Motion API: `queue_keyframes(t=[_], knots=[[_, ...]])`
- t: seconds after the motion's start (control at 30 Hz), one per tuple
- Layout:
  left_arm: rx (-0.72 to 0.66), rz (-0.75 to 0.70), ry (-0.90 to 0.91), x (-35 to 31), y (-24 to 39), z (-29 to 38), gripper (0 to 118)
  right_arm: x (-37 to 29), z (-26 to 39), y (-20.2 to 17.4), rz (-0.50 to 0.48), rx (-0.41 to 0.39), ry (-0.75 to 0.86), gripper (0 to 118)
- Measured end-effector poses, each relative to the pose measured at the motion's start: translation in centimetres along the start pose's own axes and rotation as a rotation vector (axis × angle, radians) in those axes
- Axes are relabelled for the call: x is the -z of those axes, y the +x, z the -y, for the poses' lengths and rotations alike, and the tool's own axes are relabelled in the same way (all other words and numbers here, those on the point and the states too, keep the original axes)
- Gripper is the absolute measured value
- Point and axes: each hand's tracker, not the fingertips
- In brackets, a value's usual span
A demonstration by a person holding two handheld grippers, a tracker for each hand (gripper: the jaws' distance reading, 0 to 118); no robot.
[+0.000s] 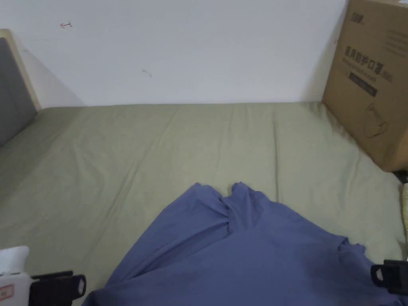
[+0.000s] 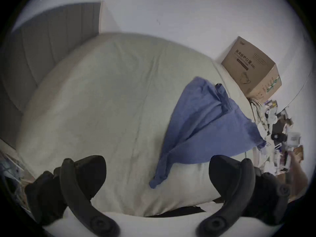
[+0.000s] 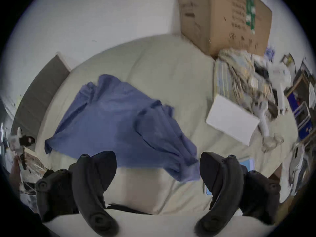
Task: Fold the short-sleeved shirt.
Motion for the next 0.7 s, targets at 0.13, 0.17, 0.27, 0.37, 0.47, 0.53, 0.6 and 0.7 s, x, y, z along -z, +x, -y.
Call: queue_keyframes(t=[0.13,0.17,0.27,0.37,0.47,0.53,0.6,0.7], knots=[[-0.006,0.022,0.038,-2.1,1.2,0.1,0,-1.8,-1.4,-3.3,-0.062,0.004,0.117,0],[0.002,-0.010,0.030,-2.1,0.7,0.2,0,-1.7,-1.7,-3.9,-0.063,0.007,0.116,0],[0.005,0.002,-0.012,-1.3,0.3,0.5,0,-1.6,-2.4,-4.6,-0.148,0.019,0.131,0],[0.005,-0.006,-0.099,1.2,-0.8,1.2,0,-1.0,-2.6,-5.1,-0.145,0.000,0.111,0],[0.018,-0.008,-0.106,3.6,-1.4,2.3,17,-0.5,-2.2,-5.0,-0.152,0.004,0.082,0],[0.032,-0.029,-0.131,5.9,-1.7,2.9,109,-0.2,-1.9,-4.6,-0.157,0.012,0.066,0],[0.015,-0.050,-0.139,7.3,-1.6,3.9,116,-0.2,-1.4,-4.7,-0.158,0.012,0.052,0],[0.019,-0.070,-0.164,8.2,-1.1,3.3,115,0.2,-1.2,-4.4,-0.149,-0.005,0.030,0]])
